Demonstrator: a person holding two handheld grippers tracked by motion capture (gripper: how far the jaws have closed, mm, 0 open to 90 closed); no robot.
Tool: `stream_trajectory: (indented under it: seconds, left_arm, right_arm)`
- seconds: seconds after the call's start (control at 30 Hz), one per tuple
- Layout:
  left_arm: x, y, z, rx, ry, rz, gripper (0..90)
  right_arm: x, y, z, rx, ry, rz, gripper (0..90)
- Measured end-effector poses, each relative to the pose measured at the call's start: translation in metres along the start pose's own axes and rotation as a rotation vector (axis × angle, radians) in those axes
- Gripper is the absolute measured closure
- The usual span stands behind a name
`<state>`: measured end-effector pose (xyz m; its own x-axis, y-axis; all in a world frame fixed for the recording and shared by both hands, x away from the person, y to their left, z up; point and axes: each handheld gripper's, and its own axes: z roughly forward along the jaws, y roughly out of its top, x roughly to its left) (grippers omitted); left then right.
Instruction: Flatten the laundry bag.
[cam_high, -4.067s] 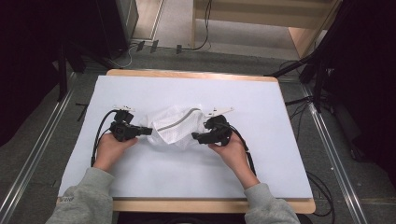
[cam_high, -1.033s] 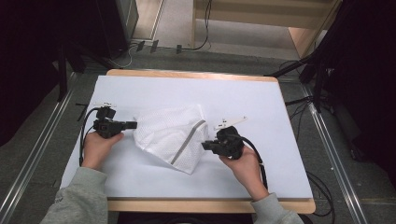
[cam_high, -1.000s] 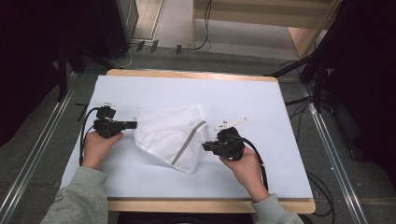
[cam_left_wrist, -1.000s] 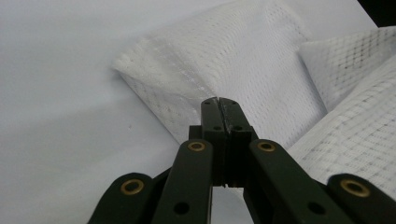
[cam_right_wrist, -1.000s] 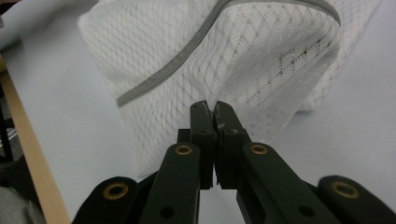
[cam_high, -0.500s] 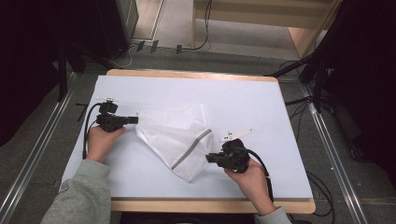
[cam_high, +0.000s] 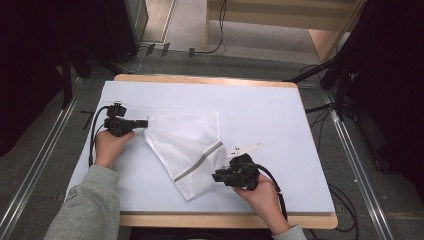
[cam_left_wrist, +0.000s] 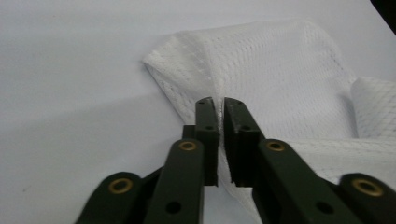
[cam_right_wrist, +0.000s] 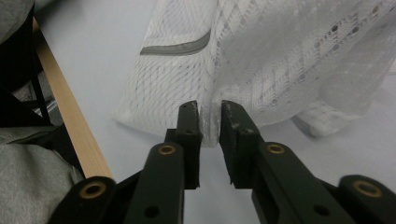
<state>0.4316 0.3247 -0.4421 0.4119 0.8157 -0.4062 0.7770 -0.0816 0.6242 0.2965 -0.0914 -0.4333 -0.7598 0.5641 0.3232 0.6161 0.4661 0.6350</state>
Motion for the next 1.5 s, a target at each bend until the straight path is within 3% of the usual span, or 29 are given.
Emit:
stream_trajectory:
  seconds: [0.13,0.23,0.27,0.37,0.83,1.1,1.3,1.5]
  left_arm:
    - [-0.005,0.0,-0.008,-0.014,0.008,0.012,72.8]
    - [-0.012,-0.001,-0.014,-0.014,-0.003,0.019,65.1]
    - [-0.016,-0.002,-0.016,-0.007,0.0,0.032,61.1]
    - [-0.024,-0.004,-0.019,-0.002,0.004,0.051,58.9]
    - [-0.065,-0.03,-0.029,0.029,-0.016,0.149,52.2]
    - [-0.076,-0.052,-0.032,0.05,-0.029,0.152,50.1]
    - [-0.082,-0.067,-0.03,0.073,-0.027,0.149,50.1]
    - [-0.086,-0.077,-0.024,0.092,-0.004,0.147,48.5]
  right_arm:
    - [-0.006,0.001,-0.016,-0.05,-0.009,-0.005,67.8]
    - [-0.011,0.002,-0.03,-0.098,-0.04,-0.015,64.8]
    - [-0.019,0.001,-0.036,-0.116,-0.061,-0.003,64.5]
    - [-0.025,0.001,-0.037,-0.118,-0.077,0.01,64.5]
    - [-0.058,0.008,-0.03,-0.119,-0.137,0.035,63.2]
    - [-0.073,0.016,-0.023,-0.118,-0.149,0.048,63.1]
    - [-0.076,0.022,-0.018,-0.118,-0.156,0.036,62.2]
    - [-0.084,0.032,-0.012,-0.134,-0.174,0.022,62.0]
